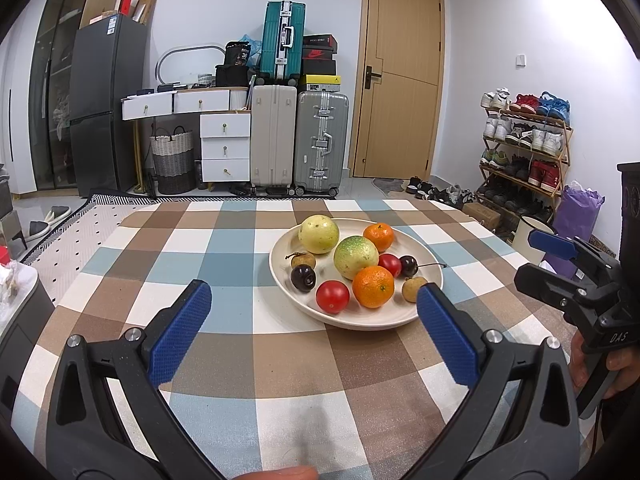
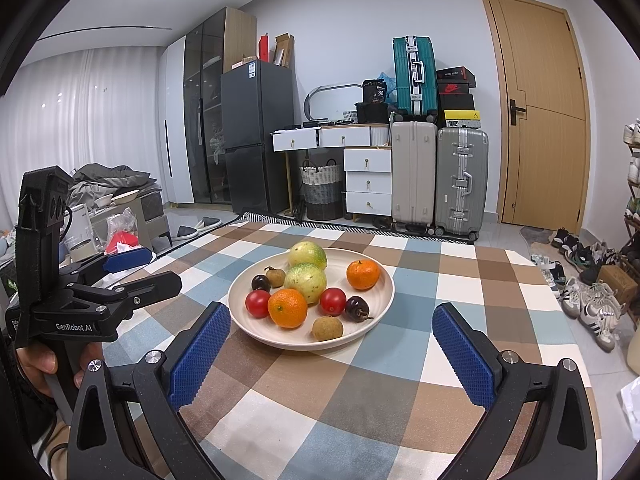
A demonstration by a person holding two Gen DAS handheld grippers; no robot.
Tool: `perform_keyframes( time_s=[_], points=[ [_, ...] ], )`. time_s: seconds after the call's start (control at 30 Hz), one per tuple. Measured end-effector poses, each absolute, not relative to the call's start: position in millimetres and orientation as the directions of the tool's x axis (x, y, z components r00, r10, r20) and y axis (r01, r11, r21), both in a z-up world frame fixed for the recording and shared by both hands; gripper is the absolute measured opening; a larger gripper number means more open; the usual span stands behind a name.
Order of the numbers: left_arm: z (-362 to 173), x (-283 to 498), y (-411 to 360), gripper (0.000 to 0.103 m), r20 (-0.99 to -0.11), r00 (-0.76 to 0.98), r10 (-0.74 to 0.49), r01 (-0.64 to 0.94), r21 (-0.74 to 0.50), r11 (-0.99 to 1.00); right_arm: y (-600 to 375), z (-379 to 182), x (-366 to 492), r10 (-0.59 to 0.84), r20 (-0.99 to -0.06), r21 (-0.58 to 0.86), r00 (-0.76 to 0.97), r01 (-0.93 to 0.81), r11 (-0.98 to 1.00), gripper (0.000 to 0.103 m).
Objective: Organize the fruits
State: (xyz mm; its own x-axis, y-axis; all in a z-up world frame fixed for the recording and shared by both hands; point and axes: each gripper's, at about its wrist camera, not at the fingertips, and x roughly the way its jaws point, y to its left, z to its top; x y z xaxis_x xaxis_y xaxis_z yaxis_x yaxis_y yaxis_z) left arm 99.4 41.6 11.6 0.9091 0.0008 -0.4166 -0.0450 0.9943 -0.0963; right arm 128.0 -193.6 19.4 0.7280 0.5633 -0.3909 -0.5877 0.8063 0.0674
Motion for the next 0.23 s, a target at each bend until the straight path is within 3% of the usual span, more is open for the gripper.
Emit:
perform_keyframes(
  time_s=[0.23],
  points=[
    [13.0, 99.2, 41.5, 0.102, -0.411, 0.912, 0.000, -0.042, -0.093, 0.995, -193.4, 19.5, 128.1, 0.563, -0.392, 0.067, 0.728, -0.588, 0.806, 0.103]
  ],
)
